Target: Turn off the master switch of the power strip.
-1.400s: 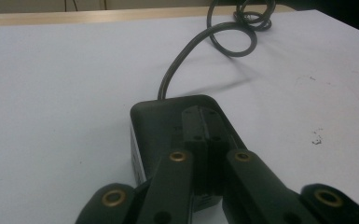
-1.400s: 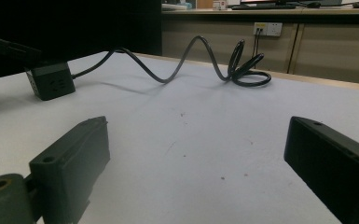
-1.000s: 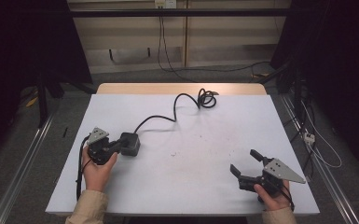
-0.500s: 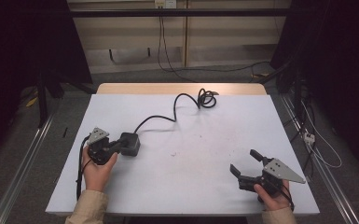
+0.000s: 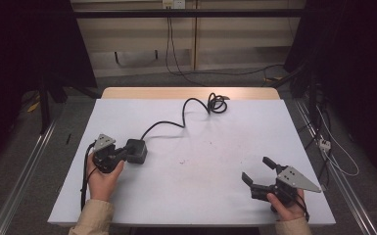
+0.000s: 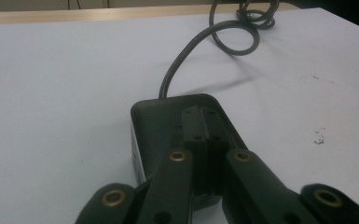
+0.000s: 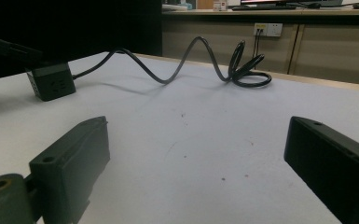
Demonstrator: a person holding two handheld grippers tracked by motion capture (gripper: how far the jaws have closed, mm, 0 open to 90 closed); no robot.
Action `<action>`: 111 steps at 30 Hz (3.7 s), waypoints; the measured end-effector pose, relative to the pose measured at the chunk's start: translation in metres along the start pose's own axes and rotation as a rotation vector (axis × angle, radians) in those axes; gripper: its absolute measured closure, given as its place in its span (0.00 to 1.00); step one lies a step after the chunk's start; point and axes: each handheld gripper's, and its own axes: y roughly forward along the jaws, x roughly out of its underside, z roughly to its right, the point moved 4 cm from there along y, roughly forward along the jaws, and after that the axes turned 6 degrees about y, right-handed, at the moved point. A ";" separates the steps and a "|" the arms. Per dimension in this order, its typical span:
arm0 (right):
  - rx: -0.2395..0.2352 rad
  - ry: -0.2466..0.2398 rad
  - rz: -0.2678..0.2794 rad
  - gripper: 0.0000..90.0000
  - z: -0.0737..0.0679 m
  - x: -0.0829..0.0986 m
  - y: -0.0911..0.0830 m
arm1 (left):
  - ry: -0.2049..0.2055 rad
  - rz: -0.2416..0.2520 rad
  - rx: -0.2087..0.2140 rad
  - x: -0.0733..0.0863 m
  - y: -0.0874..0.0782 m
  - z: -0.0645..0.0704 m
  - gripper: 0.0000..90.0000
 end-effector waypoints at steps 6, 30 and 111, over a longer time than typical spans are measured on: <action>0.001 0.003 -0.002 0.07 0.000 0.000 0.000 | 0.000 -0.004 -0.002 0.000 0.000 0.000 1.00; 0.002 0.002 0.001 0.07 0.001 0.000 0.000 | 0.004 0.000 0.005 0.001 0.000 -0.001 1.00; -0.006 -0.003 0.007 0.07 0.000 -0.002 0.000 | -0.020 0.066 0.168 -0.014 -0.029 0.011 0.41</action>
